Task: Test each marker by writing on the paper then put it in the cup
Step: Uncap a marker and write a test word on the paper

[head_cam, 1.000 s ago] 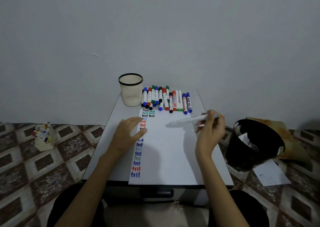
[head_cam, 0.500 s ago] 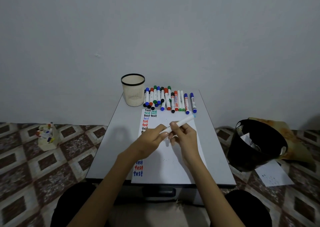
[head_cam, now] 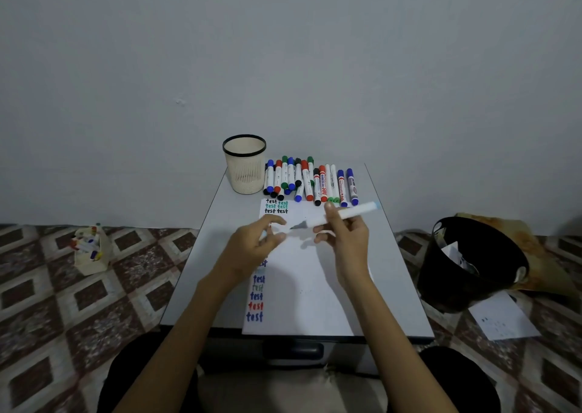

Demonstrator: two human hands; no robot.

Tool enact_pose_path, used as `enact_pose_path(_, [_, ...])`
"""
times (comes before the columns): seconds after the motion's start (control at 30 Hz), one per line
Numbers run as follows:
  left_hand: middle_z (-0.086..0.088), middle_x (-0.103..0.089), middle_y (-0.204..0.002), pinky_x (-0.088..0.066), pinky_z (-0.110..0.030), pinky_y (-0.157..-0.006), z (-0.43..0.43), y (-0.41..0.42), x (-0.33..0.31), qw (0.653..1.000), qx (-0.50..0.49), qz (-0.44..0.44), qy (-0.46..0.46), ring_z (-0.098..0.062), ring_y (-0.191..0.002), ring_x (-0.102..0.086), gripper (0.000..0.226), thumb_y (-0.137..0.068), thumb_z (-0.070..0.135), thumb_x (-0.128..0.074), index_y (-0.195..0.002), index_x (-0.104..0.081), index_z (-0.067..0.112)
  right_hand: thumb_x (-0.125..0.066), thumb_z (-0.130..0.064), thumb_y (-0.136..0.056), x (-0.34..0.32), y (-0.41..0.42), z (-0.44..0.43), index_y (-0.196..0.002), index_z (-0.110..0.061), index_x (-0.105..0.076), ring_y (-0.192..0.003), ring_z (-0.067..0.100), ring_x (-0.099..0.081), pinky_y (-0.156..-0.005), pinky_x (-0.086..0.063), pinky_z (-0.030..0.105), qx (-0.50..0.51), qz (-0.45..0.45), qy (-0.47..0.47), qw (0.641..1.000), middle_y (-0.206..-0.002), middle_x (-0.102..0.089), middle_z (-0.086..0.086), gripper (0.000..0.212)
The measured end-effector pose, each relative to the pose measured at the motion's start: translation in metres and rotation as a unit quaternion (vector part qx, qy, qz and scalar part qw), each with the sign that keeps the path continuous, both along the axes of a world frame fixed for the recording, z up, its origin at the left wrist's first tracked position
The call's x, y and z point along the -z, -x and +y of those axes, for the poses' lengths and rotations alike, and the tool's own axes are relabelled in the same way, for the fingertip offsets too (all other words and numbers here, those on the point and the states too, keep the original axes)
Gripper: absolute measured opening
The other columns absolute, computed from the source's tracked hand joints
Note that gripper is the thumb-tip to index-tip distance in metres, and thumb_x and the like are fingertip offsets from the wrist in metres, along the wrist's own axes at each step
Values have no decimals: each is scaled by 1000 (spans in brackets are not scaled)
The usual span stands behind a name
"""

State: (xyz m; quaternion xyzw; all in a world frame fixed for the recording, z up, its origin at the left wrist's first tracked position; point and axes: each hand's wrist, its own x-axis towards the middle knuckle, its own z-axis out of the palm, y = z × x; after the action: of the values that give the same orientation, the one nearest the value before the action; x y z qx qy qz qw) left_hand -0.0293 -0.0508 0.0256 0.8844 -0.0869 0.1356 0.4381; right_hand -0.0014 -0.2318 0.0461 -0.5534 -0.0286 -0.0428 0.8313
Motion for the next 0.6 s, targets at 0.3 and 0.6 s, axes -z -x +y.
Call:
enact_pose_path(0.3, [2,-53,-124,-41,-2,-82,31,-9,25,998,-64,-22,4,-8,-105,-52,36,-95,9,-44,-131,-44,11,-65,-9,-88,8,-41,18,-109,2,-62,-83,30,-72,-62,-61,32,-50,49,-61,996,-97,-72,19,24])
enact_pose_path(0.6, [12,-63,-102,-48,-11,-77,40,-8,26,993,-82,-64,55,7,-90,-60,27,-89,22,-50,-114,-59,15,-68,6,-81,10,-84,56,-75,-5,-52,-49,16,-59,-44,-49,26,-56,22,91,994,-59,-61,8,20])
